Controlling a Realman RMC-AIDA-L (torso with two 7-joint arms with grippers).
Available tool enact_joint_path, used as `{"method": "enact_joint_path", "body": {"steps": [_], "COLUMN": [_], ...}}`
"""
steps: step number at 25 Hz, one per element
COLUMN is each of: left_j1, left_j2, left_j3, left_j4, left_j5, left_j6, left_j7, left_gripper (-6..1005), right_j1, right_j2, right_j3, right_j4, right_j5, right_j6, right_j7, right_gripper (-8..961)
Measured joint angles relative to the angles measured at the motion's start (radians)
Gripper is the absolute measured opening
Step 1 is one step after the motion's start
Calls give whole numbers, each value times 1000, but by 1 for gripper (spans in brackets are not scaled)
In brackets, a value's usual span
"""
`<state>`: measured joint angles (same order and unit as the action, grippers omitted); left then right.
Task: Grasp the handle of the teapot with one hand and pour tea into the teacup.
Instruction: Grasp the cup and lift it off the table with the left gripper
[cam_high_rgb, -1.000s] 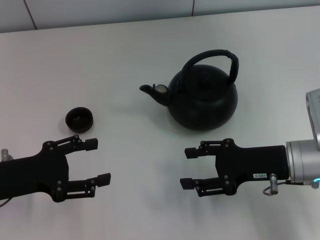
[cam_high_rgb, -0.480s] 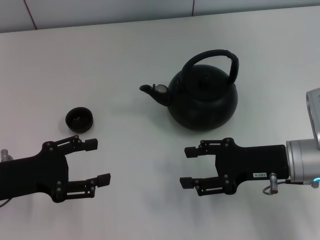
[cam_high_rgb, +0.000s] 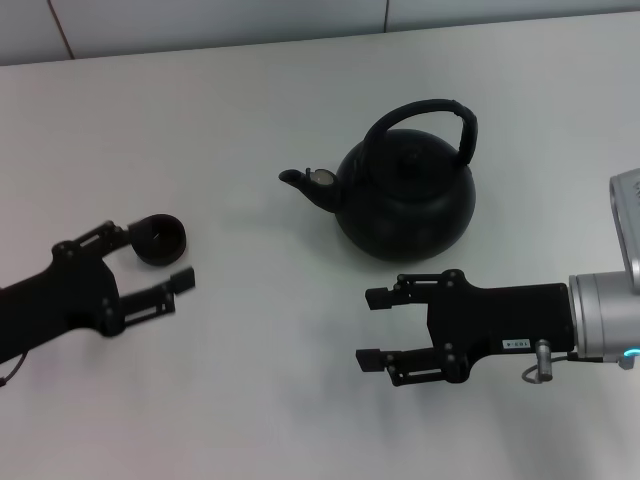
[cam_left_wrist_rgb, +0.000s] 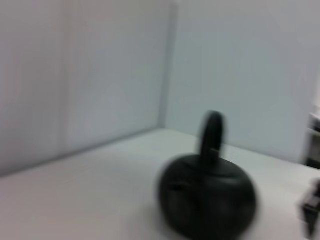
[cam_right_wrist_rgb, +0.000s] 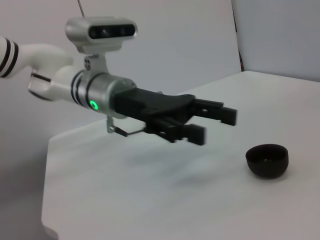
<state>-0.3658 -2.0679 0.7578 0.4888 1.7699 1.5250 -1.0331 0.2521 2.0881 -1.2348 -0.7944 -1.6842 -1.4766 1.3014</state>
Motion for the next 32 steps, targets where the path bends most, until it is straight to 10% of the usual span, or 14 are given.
{"method": "enact_joint_path", "body": {"steps": [13,32], "left_j1": [-40,-45], "left_j2": [-6,-6], "left_j3": [0,11], "left_j4": [-201,-233], "left_j5": [-111,-177], "left_j6": [-300,-310], "left_j7": [242,299], "left_gripper": [864,864], "right_j1": [1,9], "right_j2": [1,1], "right_j3": [0,0], "right_j4": [-3,-1], "right_j5": [25,26], "right_j6": [-1,2], "right_j7": [-4,-5], "right_gripper": [750,749]}}
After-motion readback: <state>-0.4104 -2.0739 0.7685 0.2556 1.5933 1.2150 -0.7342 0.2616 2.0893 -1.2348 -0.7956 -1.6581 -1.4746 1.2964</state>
